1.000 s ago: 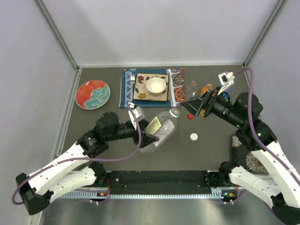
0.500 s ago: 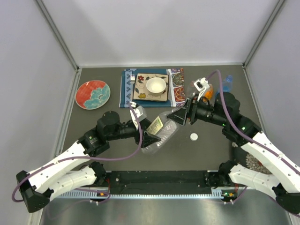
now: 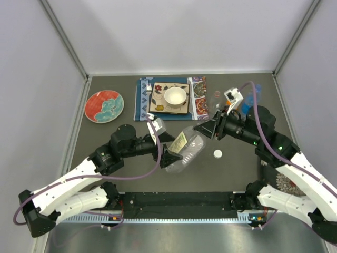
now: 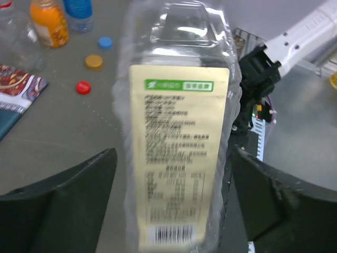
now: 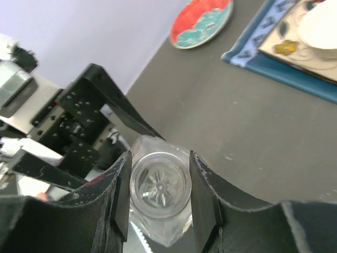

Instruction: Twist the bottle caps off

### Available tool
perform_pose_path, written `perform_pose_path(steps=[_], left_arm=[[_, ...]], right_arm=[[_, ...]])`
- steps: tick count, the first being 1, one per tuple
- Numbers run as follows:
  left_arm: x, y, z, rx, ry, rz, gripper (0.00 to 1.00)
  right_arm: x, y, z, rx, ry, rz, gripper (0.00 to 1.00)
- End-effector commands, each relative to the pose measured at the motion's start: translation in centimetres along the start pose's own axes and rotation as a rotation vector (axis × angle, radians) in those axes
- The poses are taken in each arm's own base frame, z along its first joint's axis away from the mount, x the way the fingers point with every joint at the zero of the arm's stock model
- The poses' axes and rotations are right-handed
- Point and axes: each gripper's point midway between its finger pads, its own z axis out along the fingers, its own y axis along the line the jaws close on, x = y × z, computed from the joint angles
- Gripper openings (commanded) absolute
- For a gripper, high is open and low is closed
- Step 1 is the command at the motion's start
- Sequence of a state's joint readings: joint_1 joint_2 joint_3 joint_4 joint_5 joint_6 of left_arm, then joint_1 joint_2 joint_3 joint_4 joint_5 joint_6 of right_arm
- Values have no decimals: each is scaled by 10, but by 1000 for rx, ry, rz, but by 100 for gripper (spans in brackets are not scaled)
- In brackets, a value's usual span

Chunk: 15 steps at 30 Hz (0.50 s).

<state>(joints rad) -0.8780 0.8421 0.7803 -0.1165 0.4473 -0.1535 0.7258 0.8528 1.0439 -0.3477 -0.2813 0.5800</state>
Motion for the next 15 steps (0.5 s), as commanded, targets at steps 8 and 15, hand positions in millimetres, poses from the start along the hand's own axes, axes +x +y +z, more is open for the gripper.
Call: perform_pose_path(steps=[8, 15], left_arm=[[-35, 36, -42, -306, -120, 46, 99], [-20, 32, -50, -299, -121, 33, 99]], right_arm=[[-37, -154, -117, 1055, -125, -232, 0], [-17, -203, -139, 1241, -211, -141, 0]])
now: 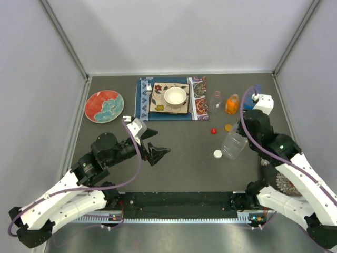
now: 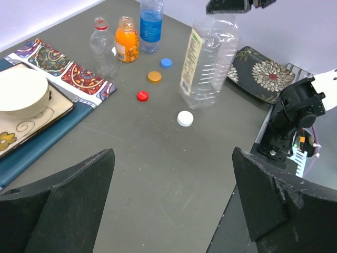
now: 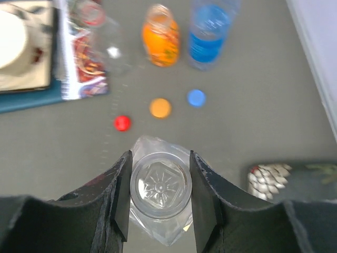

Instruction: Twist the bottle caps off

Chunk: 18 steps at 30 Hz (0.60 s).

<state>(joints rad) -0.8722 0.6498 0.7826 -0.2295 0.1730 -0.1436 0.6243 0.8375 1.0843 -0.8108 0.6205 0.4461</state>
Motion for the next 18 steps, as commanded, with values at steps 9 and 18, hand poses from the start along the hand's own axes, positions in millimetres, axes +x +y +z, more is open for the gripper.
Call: perform_pose_path(steps=[9, 18], left_arm=[[9, 6, -5, -33, -3, -13, 99], [12, 7, -7, -38, -7, -14, 99]], right_arm=[[26, -47, 34, 274, -98, 77, 0], [41, -40, 41, 241, -58, 50, 17]])
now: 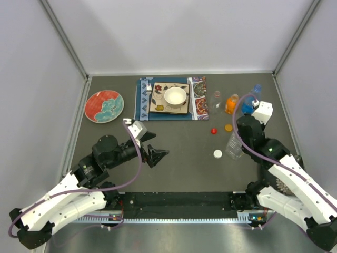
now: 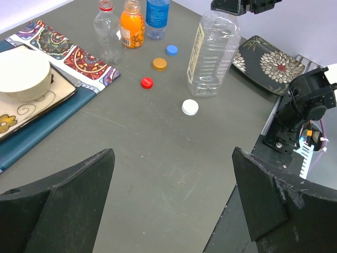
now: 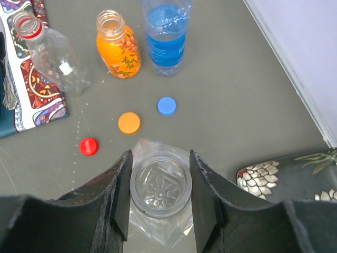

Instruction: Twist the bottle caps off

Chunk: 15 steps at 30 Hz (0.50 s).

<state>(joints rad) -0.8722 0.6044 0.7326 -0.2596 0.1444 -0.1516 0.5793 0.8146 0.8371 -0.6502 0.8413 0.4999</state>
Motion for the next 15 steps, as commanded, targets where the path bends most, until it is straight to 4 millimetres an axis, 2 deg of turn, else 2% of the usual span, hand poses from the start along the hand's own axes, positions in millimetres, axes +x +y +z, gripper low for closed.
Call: perform_pose_path(steps=[1, 9, 15], left_arm=[[-7, 0, 0, -3, -35, -2, 99], [-6, -1, 4, 7, -21, -5, 99], [-4, -1, 6, 9, -13, -3, 99]], right_arm=[[4, 6, 3, -24, 6, 16, 26], [10, 12, -3, -96, 30, 31, 43], [8, 11, -8, -119, 22, 43, 56]])
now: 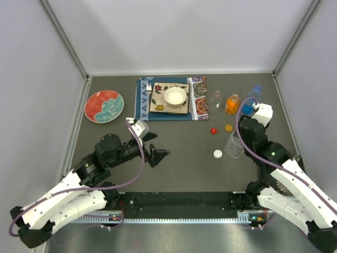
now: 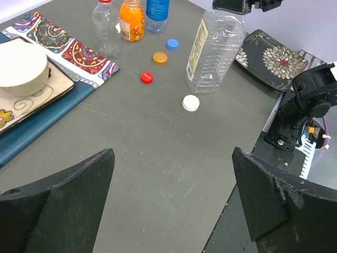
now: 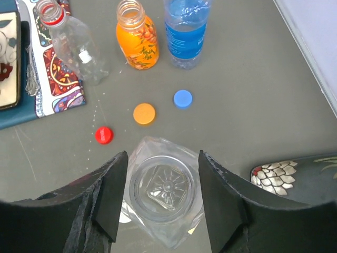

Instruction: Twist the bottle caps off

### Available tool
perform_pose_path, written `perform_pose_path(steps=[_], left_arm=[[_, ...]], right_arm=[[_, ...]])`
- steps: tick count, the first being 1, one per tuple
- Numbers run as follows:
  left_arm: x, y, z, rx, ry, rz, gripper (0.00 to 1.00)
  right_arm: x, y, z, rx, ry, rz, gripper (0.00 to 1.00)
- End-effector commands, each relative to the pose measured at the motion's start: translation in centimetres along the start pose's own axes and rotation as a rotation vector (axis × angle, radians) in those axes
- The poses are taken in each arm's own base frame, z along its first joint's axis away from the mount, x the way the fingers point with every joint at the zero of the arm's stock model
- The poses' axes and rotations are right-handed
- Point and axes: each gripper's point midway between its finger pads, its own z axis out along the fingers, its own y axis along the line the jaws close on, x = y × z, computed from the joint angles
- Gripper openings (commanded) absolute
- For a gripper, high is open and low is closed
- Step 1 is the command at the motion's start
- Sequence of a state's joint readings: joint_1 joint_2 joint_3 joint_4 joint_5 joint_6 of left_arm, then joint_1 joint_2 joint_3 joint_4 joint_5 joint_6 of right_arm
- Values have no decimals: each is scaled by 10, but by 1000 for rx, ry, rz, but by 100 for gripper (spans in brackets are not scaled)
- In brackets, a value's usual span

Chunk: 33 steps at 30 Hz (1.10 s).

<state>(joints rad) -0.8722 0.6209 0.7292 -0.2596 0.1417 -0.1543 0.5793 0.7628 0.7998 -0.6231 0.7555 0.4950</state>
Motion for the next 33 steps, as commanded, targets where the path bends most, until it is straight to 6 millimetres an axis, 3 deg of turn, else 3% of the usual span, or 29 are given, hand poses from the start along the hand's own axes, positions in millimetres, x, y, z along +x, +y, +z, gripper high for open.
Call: perform_pose_path(steps=[1, 9, 12, 16, 18, 21, 22, 25, 33], left_arm=[[-9, -3, 2, 13, -31, 1, 99], [-11, -2, 1, 9, -38, 2, 99], [-12, 0, 1, -1, -40, 0, 99], [-12, 2, 2, -20, -37, -16, 99], [-14, 10, 3, -69, -42, -33, 99], [-14, 31, 5, -198, -50, -97, 99], [-13, 35, 7, -230, -55, -144, 99], [-13, 52, 10, -351, -66, -278, 99], [-5, 57, 14, -394, -21, -306, 98]], right_arm=[[-3, 3, -5, -37, 2, 23, 58], [-30, 8, -17, -76, -32, 52, 63], [-48, 14, -26, -120, -55, 73, 68], [-97, 25, -53, -220, -126, 141, 81], [-114, 29, -65, -270, -148, 170, 84], [-139, 53, -97, -476, -184, 211, 84], [-136, 73, -112, -620, -163, 188, 84], [-131, 100, -137, -826, -140, 171, 84], [-115, 110, -139, -858, -152, 74, 87]])
